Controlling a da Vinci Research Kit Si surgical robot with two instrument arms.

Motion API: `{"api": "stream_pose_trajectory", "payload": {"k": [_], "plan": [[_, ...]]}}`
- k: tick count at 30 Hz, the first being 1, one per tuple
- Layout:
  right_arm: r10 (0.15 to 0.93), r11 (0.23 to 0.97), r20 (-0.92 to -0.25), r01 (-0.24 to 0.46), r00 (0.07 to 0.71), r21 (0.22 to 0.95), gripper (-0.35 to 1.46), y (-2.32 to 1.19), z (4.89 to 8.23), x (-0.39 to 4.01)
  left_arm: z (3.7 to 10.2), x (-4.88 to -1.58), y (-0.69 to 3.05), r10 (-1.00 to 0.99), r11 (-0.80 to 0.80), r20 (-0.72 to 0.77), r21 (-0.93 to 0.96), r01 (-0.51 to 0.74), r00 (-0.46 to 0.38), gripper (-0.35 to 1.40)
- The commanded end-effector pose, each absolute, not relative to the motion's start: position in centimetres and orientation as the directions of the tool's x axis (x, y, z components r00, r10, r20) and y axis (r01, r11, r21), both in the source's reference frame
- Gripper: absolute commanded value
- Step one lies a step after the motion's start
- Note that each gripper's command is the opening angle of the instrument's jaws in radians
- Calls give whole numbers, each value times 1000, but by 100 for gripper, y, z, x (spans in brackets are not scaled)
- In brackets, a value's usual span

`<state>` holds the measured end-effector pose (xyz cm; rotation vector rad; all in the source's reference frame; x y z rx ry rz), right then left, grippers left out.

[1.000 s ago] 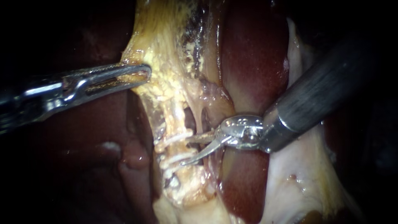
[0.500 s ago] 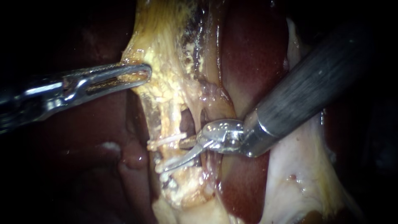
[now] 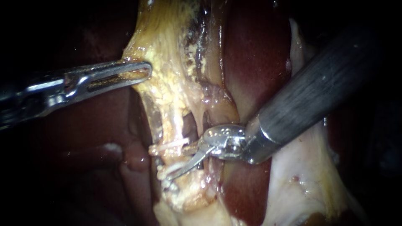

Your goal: Go to the cutting position left tube

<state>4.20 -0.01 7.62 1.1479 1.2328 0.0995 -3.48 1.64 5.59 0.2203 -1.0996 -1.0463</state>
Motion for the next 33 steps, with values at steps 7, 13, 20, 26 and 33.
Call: {"api": "stream_pose_trajectory", "payload": {"k": [7,13,20,26,33], "plan": [[674,406,-600,463,431,788,118,-2,767,438,562,-353,162,-780,531,623,612,586,56,-35],[701,366,-554,440,450,820,114,-4,771,449,562,-355,162,-780,531,624,611,587,56,-35],[710,339,-529,433,465,835,113,-8,776,455,562,-356,161,-780,531,624,611,588,55,-35],[712,335,-524,430,467,838,113,-7,777,455,562,-356,161,-780,530,624,611,588,55,-35],[712,335,-524,430,467,838,113,-7,778,455,561,-356,161,-780,530,624,611,588,55,-35]]}}
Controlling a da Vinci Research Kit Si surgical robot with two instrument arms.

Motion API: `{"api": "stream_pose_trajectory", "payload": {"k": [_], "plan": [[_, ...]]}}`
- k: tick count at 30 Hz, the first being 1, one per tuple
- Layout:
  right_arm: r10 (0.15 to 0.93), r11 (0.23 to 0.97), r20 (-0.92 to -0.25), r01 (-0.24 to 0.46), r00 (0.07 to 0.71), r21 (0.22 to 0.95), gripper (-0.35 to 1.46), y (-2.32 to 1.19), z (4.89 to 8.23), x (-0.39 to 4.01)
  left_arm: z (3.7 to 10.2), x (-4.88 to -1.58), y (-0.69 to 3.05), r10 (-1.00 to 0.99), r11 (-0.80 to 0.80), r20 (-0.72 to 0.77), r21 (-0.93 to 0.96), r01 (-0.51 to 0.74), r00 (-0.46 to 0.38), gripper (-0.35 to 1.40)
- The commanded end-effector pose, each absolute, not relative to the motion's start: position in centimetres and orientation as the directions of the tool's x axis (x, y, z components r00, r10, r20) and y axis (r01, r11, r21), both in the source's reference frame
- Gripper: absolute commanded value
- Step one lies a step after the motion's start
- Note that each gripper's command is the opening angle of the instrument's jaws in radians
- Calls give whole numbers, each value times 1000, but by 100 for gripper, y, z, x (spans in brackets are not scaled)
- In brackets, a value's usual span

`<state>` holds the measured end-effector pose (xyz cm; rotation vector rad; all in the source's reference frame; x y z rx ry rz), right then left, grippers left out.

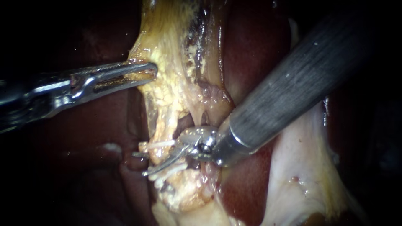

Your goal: Go to the cutting position left tube

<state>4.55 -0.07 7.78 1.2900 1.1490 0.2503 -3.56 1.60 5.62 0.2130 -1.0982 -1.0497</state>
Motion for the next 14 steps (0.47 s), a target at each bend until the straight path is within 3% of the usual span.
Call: {"api": "stream_pose_trajectory", "payload": {"k": [1,14], "plan": [[712,335,-524,430,467,838,113,-7,778,455,561,-356,160,-780,530,624,611,588,55,-35],[713,332,-524,434,467,838,113,-6,778,455,559,-356,161,-780,530,623,611,588,55,-35]]}}
